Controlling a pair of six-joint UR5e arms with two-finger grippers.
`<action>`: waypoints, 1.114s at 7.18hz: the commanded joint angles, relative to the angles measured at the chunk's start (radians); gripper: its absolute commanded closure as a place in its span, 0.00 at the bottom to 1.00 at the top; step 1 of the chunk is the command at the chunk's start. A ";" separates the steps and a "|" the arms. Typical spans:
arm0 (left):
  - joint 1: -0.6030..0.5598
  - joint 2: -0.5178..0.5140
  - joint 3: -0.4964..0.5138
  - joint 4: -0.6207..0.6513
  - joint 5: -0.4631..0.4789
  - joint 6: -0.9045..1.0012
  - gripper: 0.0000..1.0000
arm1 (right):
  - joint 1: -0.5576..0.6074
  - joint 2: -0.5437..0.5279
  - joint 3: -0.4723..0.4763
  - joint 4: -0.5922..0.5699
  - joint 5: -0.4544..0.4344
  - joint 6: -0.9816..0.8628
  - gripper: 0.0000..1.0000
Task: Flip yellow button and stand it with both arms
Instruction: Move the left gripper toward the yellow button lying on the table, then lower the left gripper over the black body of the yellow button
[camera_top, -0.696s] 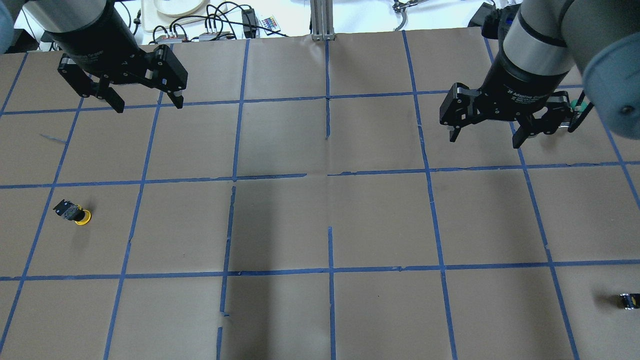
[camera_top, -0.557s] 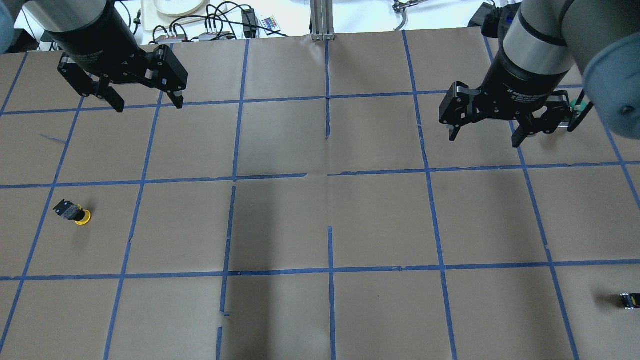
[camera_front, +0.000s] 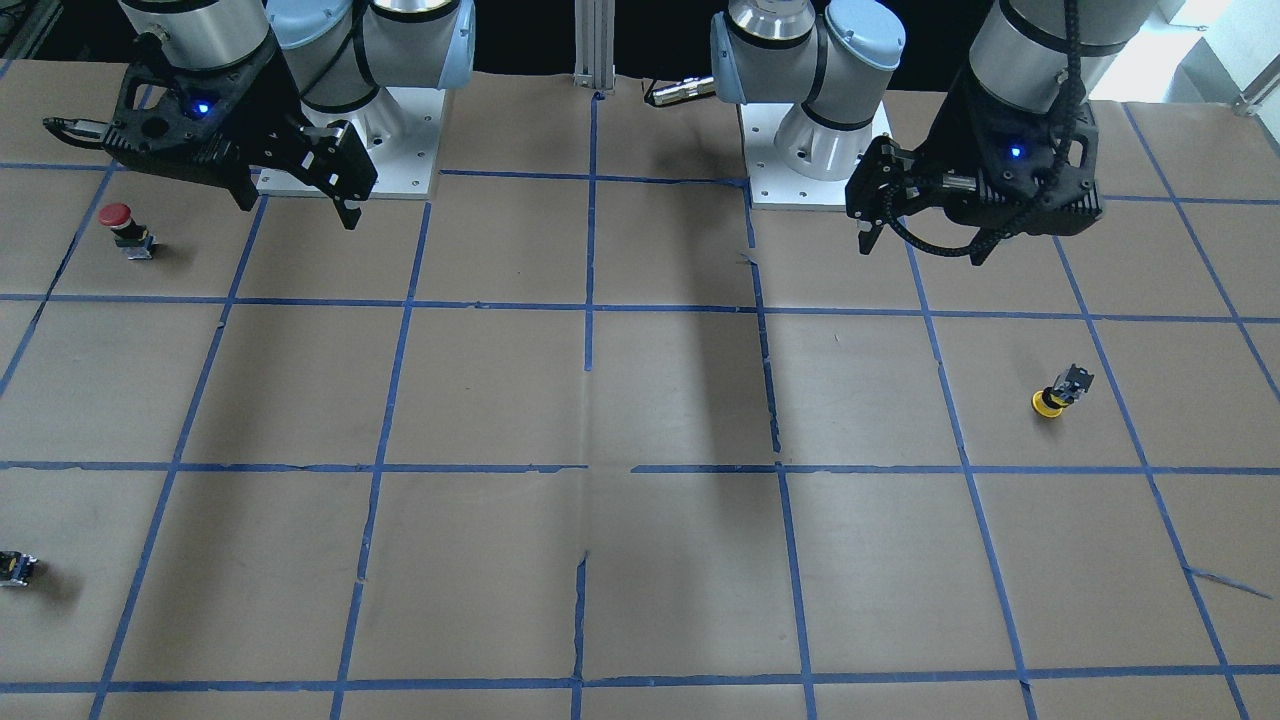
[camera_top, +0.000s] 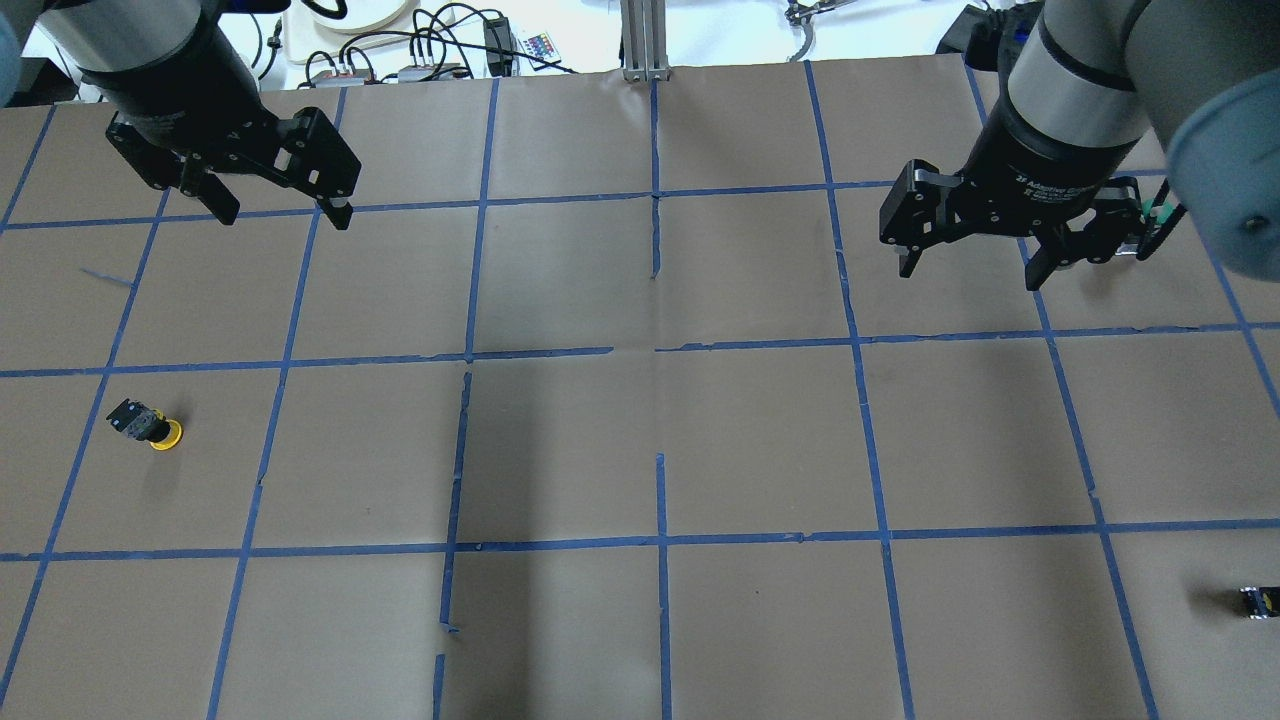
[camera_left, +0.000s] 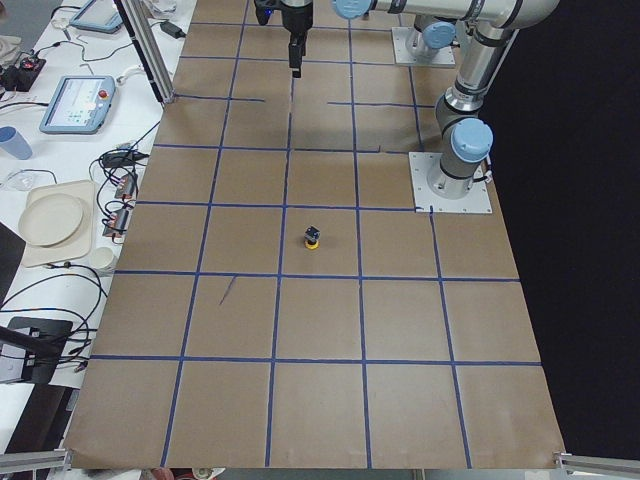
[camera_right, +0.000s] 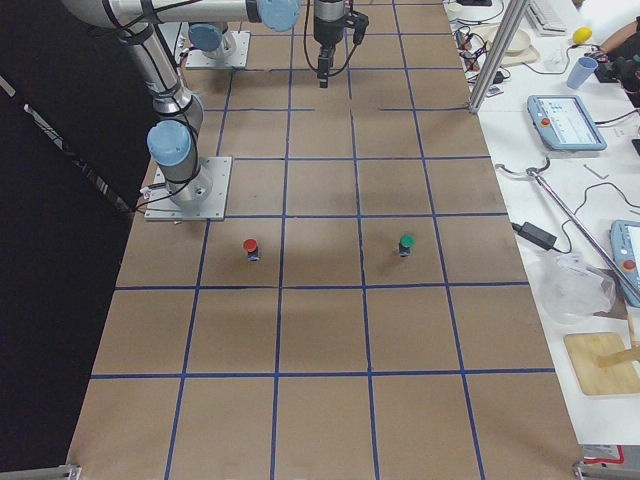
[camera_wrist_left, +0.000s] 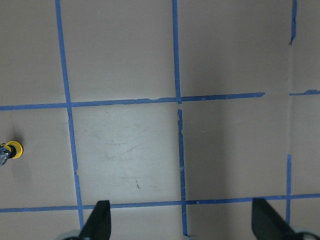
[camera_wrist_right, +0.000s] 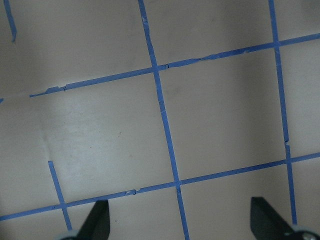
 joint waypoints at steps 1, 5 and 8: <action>0.057 -0.013 -0.018 -0.002 0.064 0.156 0.00 | 0.001 0.000 0.000 0.000 0.000 0.000 0.00; 0.316 -0.021 -0.202 0.154 0.073 0.638 0.00 | 0.000 0.001 0.000 0.000 0.000 0.000 0.00; 0.505 -0.129 -0.331 0.438 0.068 0.987 0.00 | 0.000 0.003 -0.004 -0.003 0.000 -0.003 0.00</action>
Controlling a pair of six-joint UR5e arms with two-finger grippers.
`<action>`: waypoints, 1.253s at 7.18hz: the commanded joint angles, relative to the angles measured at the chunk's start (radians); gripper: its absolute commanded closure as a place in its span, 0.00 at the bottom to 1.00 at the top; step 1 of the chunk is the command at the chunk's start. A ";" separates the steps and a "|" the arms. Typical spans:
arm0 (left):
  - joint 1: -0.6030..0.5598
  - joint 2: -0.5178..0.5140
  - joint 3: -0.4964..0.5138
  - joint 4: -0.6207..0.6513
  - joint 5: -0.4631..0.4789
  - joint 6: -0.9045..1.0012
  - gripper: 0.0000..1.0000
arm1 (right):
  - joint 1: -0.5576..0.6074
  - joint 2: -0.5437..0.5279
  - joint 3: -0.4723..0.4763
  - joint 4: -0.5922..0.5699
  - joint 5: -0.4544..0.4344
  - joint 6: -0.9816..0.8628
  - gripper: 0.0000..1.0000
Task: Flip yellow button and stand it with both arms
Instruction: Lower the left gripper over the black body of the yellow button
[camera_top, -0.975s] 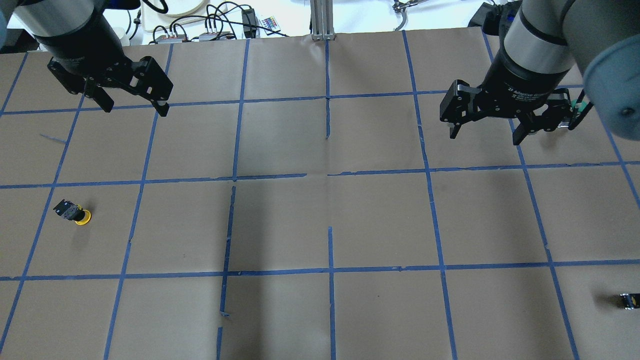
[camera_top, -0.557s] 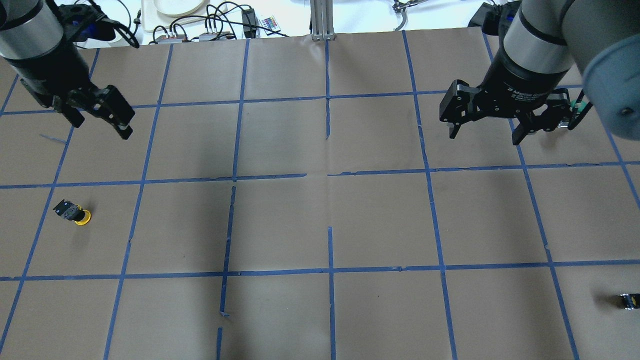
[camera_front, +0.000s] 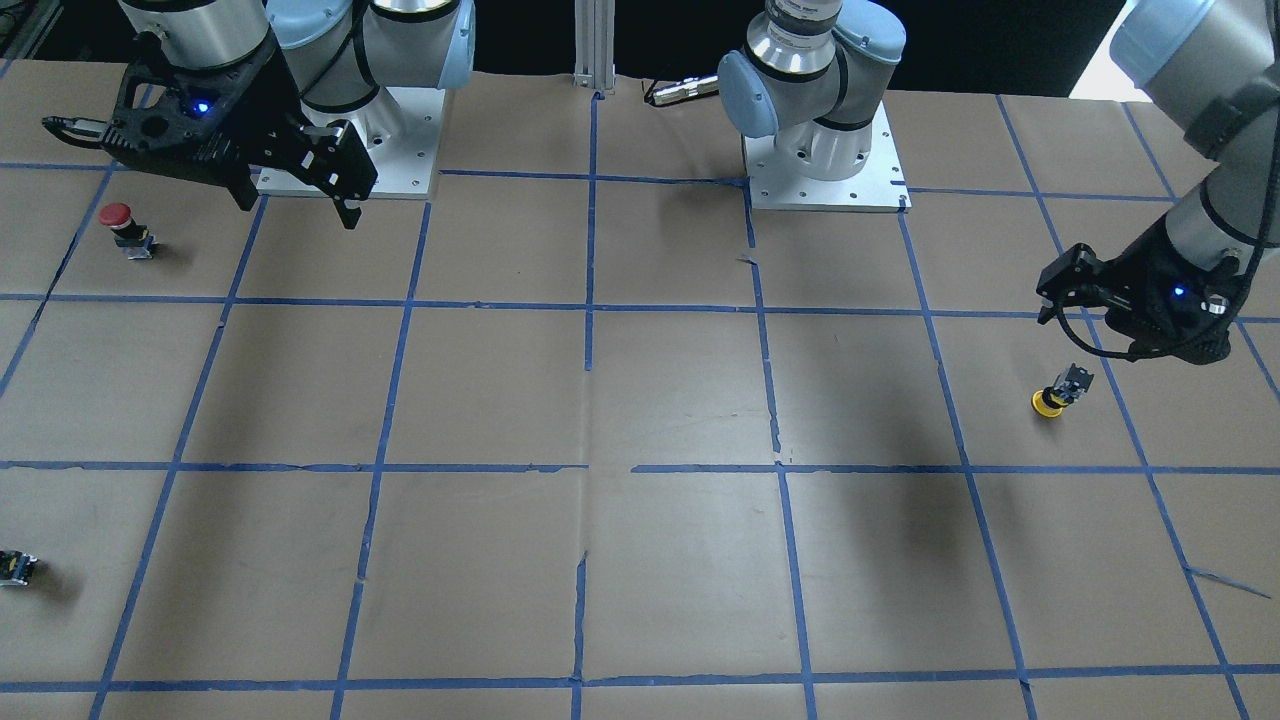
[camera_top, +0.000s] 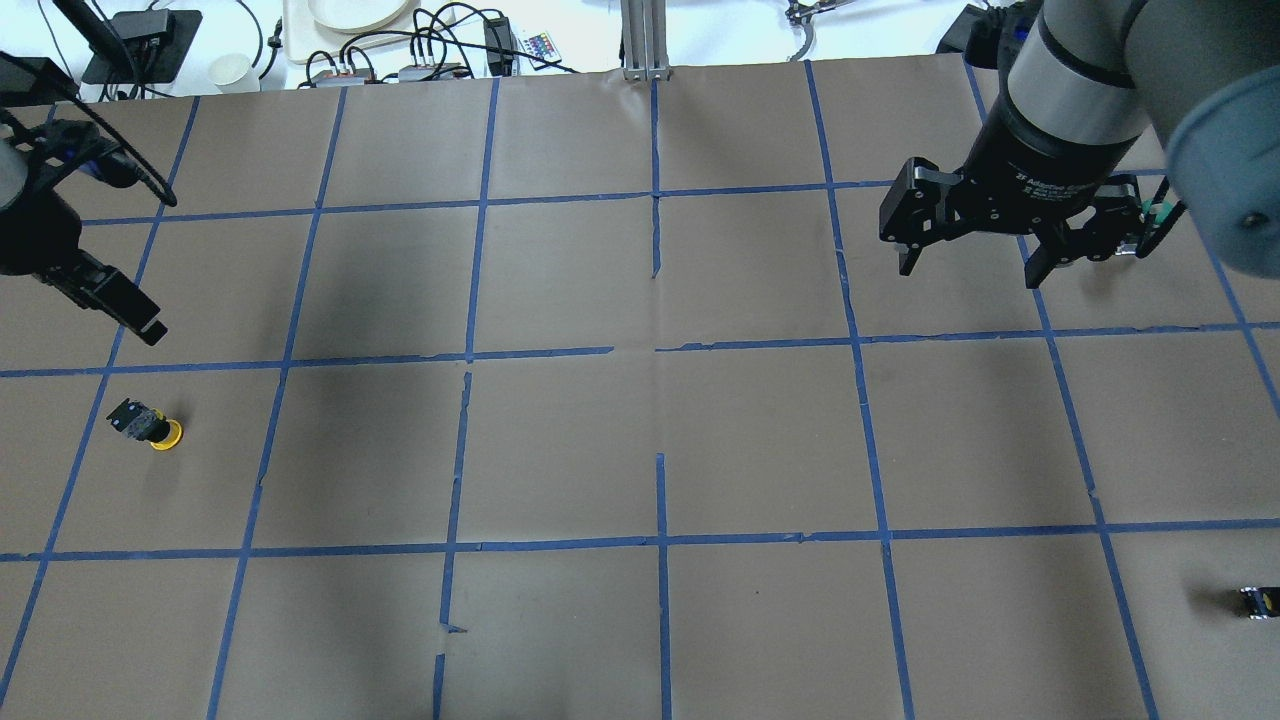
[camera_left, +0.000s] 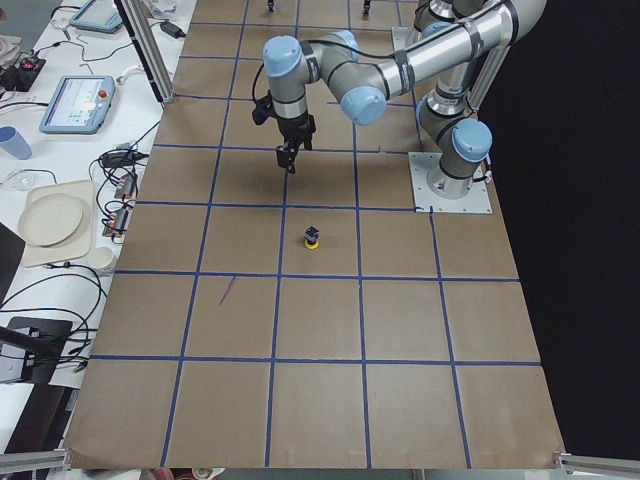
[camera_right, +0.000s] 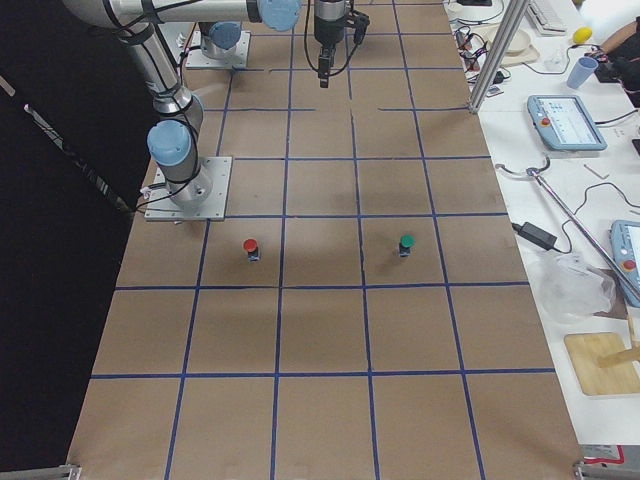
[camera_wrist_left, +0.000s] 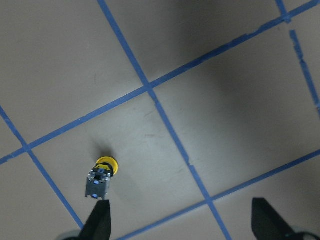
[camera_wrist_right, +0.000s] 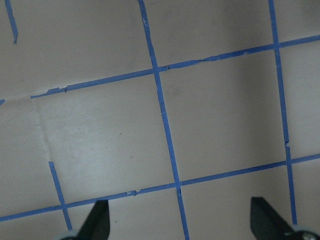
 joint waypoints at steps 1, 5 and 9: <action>0.089 -0.084 -0.069 0.103 0.000 0.206 0.00 | -0.001 0.001 -0.003 -0.004 0.001 -0.002 0.00; 0.154 -0.177 -0.087 0.211 -0.014 0.385 0.00 | -0.001 0.001 0.000 -0.012 -0.002 -0.005 0.00; 0.178 -0.165 -0.233 0.435 -0.005 0.402 0.00 | -0.001 -0.002 0.003 -0.007 0.010 -0.008 0.00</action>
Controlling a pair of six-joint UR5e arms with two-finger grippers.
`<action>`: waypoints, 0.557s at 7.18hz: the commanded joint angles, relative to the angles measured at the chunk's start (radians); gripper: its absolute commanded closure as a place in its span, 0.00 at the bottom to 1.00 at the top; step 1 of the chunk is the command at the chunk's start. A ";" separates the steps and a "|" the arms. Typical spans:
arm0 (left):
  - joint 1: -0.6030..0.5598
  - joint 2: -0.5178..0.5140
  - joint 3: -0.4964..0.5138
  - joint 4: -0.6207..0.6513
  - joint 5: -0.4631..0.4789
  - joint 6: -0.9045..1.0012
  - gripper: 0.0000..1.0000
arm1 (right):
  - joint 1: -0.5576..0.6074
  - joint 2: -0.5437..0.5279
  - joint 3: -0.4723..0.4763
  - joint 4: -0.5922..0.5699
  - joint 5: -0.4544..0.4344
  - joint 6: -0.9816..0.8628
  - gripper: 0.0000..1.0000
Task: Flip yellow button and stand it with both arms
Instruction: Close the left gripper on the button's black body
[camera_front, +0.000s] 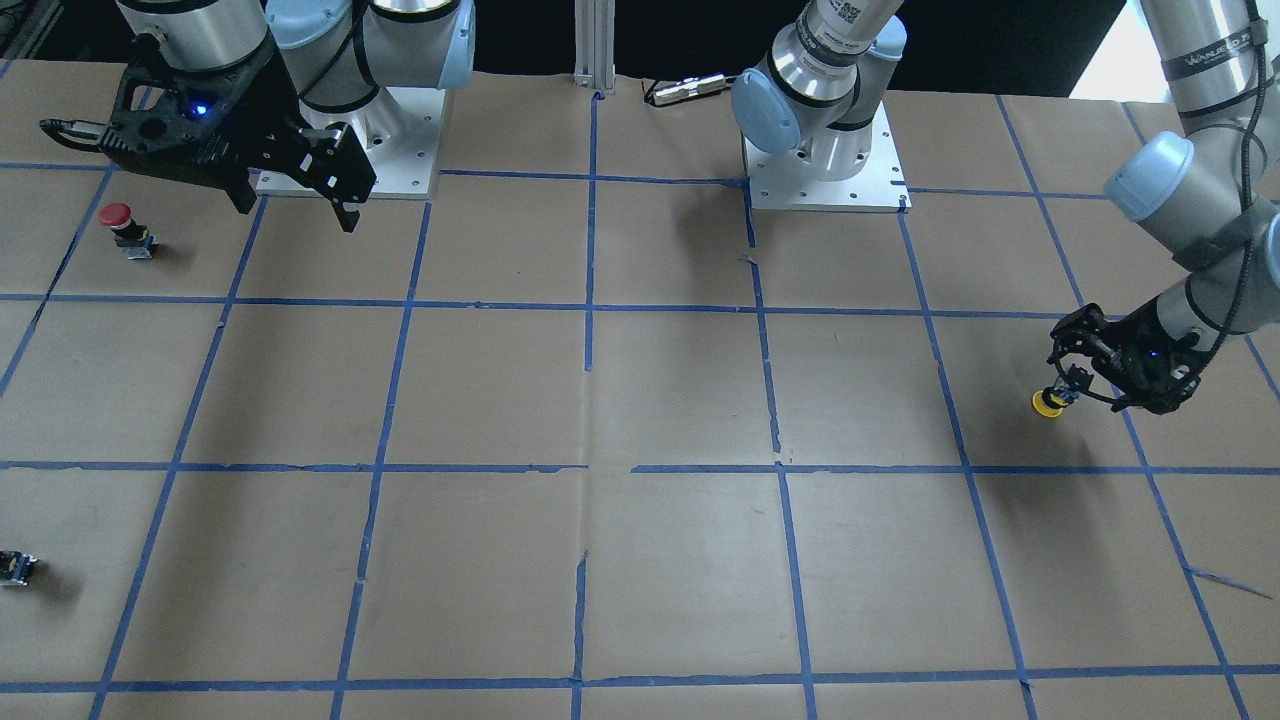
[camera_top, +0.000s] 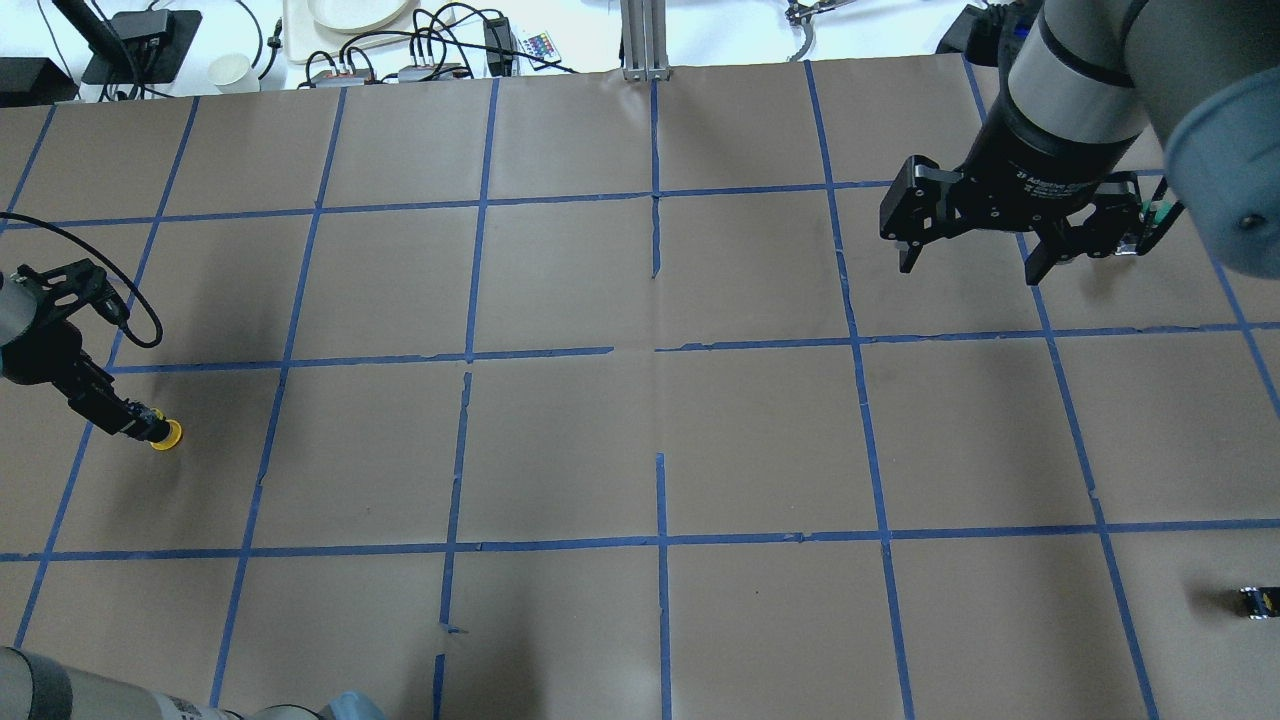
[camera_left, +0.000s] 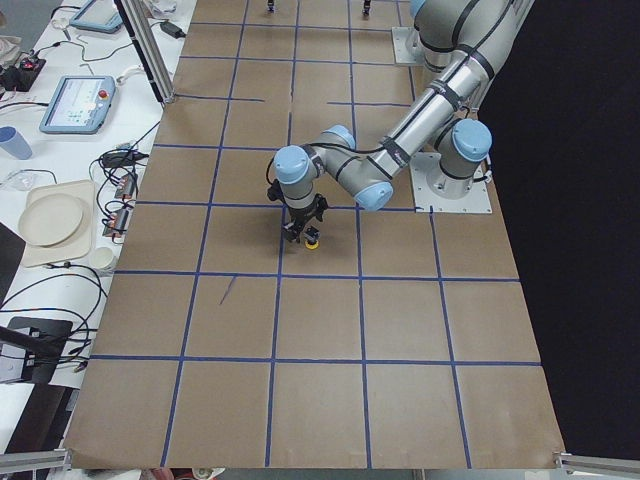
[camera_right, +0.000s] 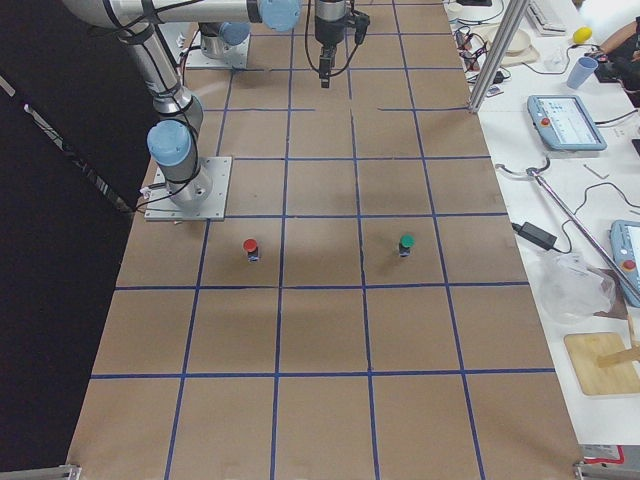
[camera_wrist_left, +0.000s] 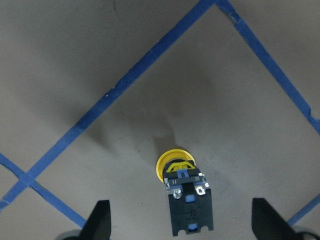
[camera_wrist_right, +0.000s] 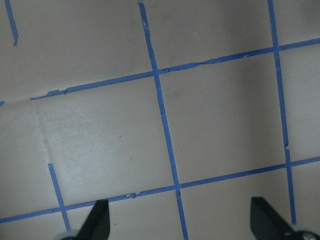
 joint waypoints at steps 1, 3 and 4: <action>0.003 0.016 -0.076 0.123 0.005 0.001 0.02 | 0.000 -0.002 0.001 0.004 0.011 -0.005 0.00; 0.004 0.019 -0.078 0.120 0.008 0.003 0.05 | 0.000 -0.003 0.001 0.013 0.004 -0.005 0.00; 0.004 0.029 -0.075 0.116 0.009 0.003 0.06 | -0.008 -0.008 -0.001 0.011 0.011 -0.006 0.00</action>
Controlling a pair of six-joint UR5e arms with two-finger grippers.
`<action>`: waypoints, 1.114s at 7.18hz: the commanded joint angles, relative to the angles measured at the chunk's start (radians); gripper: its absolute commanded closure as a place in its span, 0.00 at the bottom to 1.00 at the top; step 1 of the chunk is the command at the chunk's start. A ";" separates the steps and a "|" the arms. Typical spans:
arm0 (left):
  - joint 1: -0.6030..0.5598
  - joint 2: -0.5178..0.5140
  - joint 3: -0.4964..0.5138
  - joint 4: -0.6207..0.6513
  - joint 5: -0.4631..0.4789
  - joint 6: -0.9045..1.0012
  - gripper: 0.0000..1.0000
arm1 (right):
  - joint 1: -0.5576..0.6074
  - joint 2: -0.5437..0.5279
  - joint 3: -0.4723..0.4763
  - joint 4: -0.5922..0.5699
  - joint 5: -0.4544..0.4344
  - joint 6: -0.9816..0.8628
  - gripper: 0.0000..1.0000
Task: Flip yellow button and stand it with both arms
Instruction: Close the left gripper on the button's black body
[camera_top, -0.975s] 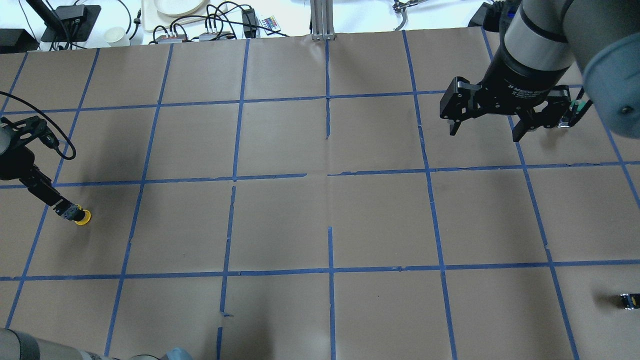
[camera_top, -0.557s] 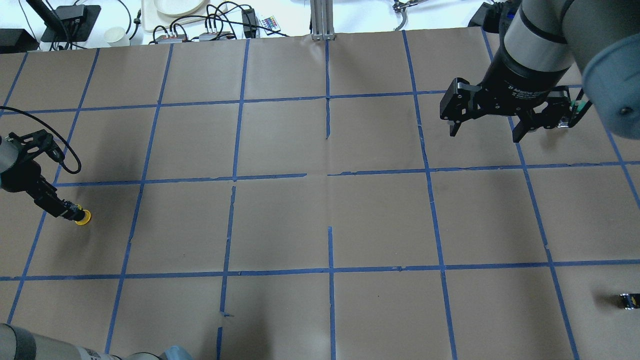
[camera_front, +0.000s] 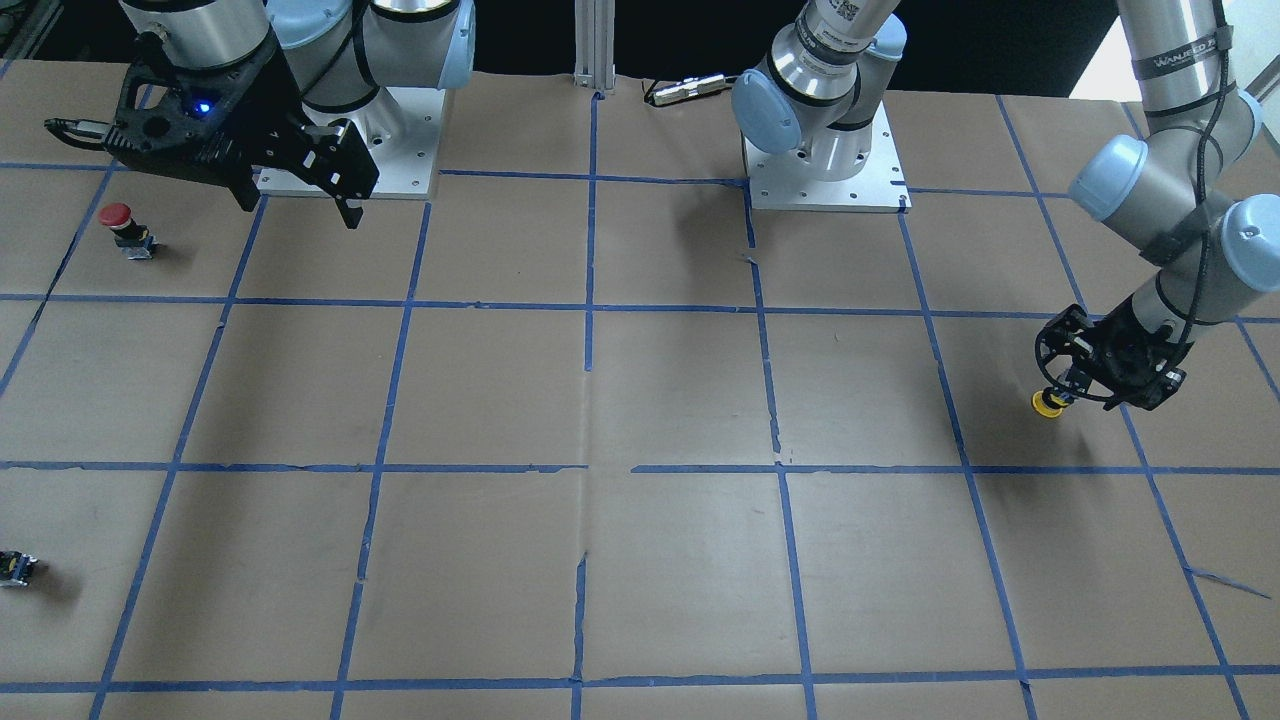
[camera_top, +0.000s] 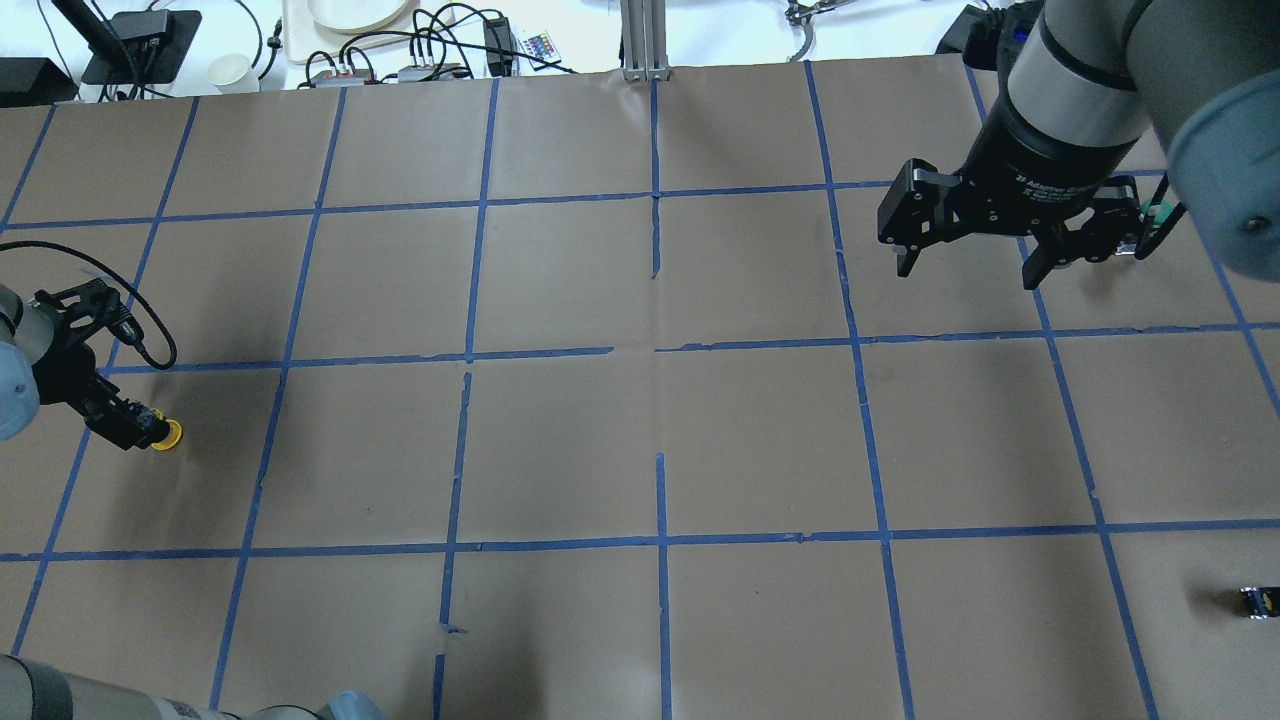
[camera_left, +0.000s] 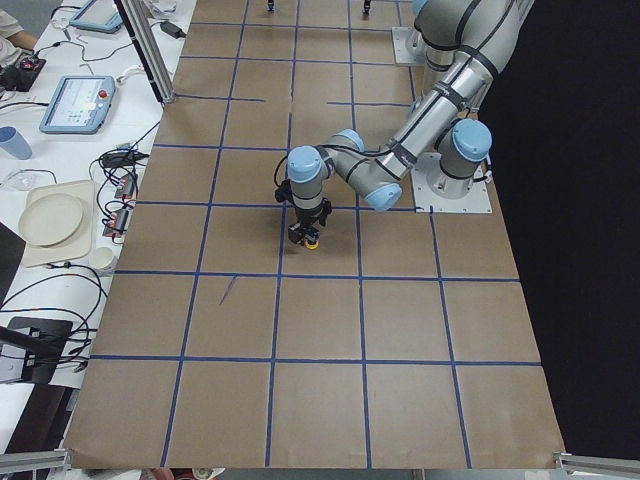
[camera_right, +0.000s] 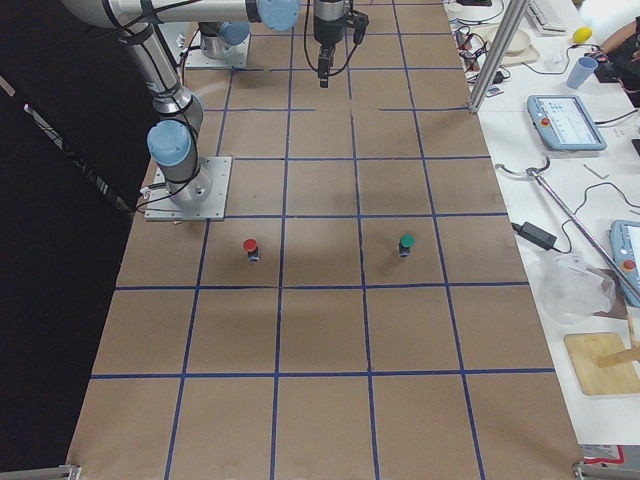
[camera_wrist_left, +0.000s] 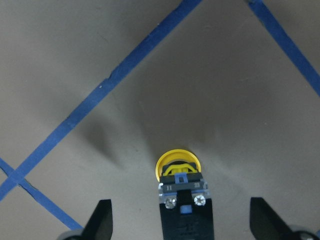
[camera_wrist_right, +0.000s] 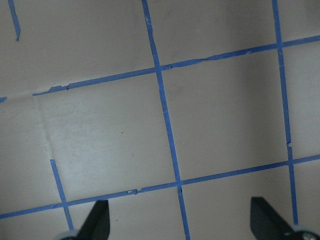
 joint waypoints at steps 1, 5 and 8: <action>0.000 0.033 -0.003 -0.006 -0.003 -0.006 0.07 | 0.002 -0.007 0.003 0.003 0.003 -0.003 0.00; 0.028 0.035 -0.010 -0.011 -0.037 -0.015 0.12 | -0.004 -0.017 0.002 0.003 0.003 0.006 0.00; 0.028 0.027 -0.012 -0.009 -0.054 -0.018 0.12 | -0.004 -0.011 0.026 0.017 0.006 0.008 0.00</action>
